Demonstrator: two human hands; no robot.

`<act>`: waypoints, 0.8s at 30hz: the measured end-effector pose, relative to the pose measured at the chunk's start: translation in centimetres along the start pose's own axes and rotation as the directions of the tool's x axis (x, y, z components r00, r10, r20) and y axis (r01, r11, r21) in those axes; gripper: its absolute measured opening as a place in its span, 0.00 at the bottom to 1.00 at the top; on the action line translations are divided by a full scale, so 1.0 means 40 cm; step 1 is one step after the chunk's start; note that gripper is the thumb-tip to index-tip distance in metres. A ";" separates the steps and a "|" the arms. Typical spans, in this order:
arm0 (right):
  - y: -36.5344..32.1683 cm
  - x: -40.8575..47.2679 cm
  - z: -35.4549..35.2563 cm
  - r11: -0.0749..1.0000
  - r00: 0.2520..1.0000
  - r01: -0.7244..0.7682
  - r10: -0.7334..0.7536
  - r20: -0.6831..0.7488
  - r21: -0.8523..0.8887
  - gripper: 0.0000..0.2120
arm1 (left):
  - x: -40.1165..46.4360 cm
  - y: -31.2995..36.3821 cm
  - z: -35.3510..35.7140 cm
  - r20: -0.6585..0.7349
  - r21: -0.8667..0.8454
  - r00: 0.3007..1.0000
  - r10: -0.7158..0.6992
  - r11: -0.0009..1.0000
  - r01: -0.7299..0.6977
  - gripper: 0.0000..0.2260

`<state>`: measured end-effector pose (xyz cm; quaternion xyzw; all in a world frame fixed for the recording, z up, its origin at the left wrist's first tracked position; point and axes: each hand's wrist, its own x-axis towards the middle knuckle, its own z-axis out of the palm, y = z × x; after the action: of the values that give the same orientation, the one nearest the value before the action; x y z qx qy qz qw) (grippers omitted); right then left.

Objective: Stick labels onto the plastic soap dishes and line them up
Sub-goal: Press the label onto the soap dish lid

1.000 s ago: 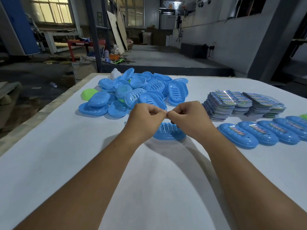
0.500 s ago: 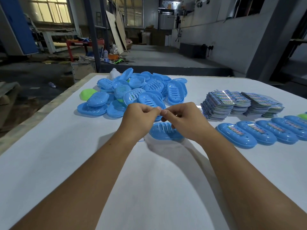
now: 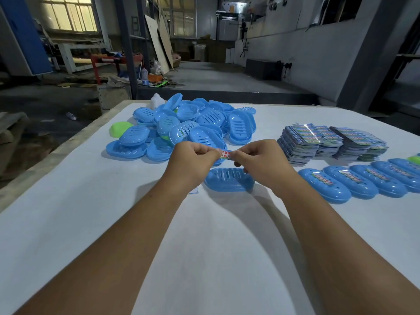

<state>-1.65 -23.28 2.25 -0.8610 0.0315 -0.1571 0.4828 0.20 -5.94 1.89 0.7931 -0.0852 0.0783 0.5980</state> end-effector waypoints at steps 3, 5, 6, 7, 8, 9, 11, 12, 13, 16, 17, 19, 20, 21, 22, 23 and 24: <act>-0.001 -0.002 -0.006 1.000 0.999 -0.016 0.017 0.036 -0.027 0.17 | 0.003 -0.008 0.000 0.016 0.023 1.000 -0.019 1.000 0.018 0.08; 0.001 -0.002 -0.012 0.998 0.998 -0.044 0.046 0.033 -0.054 0.20 | 0.005 -0.016 0.001 0.026 0.060 0.999 -0.039 0.997 0.038 0.09; 0.004 -0.001 -0.015 0.995 0.997 -0.067 0.069 0.027 -0.078 0.21 | 0.005 -0.021 0.003 0.032 0.080 0.998 -0.055 0.995 0.052 0.10; 0.008 0.000 -0.018 0.989 0.995 -0.092 0.095 0.025 -0.112 0.21 | 0.004 -0.026 0.007 0.040 0.097 0.997 -0.068 0.993 0.064 0.11; 0.011 0.001 -0.022 0.983 0.992 -0.113 0.119 0.030 -0.147 0.22 | 0.003 -0.030 0.011 0.051 0.114 0.996 -0.071 0.991 0.064 0.12; 0.013 0.001 -0.026 0.976 0.990 -0.130 0.139 0.039 -0.175 0.22 | 0.001 -0.033 0.017 0.066 0.137 0.996 -0.064 0.989 0.055 0.14; 0.015 0.001 -0.030 0.966 0.984 -0.153 0.168 0.055 -0.209 0.22 | -0.001 -0.036 0.024 0.096 0.204 0.994 -0.049 0.978 0.029 0.15; 0.015 0.001 -0.031 0.962 0.982 -0.160 0.177 0.060 -0.220 0.22 | -0.001 -0.036 0.026 0.105 0.238 0.993 -0.044 0.971 0.018 0.15; 0.014 0.001 -0.030 0.959 0.981 -0.165 0.184 0.062 -0.230 0.22 | -0.001 -0.035 0.026 0.112 0.264 0.993 -0.040 0.964 0.009 0.16; 0.014 0.003 -0.029 0.951 0.980 -0.164 0.188 0.066 -0.261 0.22 | -0.002 -0.034 0.025 0.129 0.311 0.991 -0.038 0.950 -0.004 0.17; 0.014 0.003 -0.028 0.948 0.980 -0.163 0.188 0.068 -0.273 0.21 | -0.003 -0.033 0.024 0.132 0.314 0.991 -0.034 0.949 -0.009 0.18; 0.012 0.002 -0.026 0.944 0.979 -0.163 0.190 0.069 -0.287 0.20 | -0.005 -0.030 0.021 0.145 0.318 0.989 -0.026 0.948 -0.021 0.17; 0.012 0.002 -0.025 0.944 0.979 -0.162 0.190 0.072 -0.286 0.19 | -0.006 -0.029 0.020 0.150 0.328 0.988 -0.023 0.944 -0.028 0.16; 0.011 0.002 -0.023 0.946 0.979 -0.159 0.188 0.076 -0.283 0.18 | -0.007 -0.028 0.019 0.153 0.341 0.988 -0.022 0.940 -0.032 0.15; 0.011 0.002 -0.021 0.947 0.979 -0.158 0.187 0.080 -0.281 0.17 | -0.008 -0.027 0.018 0.153 0.347 0.988 -0.020 0.937 -0.034 0.16; 0.011 0.002 -0.020 0.946 0.979 -0.156 0.186 0.082 -0.284 0.16 | -0.009 -0.026 0.018 0.151 0.348 0.988 -0.020 0.937 -0.035 0.17; 0.010 0.002 -0.019 0.944 0.979 -0.154 0.185 0.082 -0.291 0.15 | -0.009 -0.026 0.017 0.148 0.350 0.989 -0.019 0.936 -0.035 0.17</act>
<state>-1.75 -24.15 2.29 -0.9224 0.1015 -0.0618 0.3675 0.09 -6.32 0.65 0.8905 -0.1175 0.0350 0.4382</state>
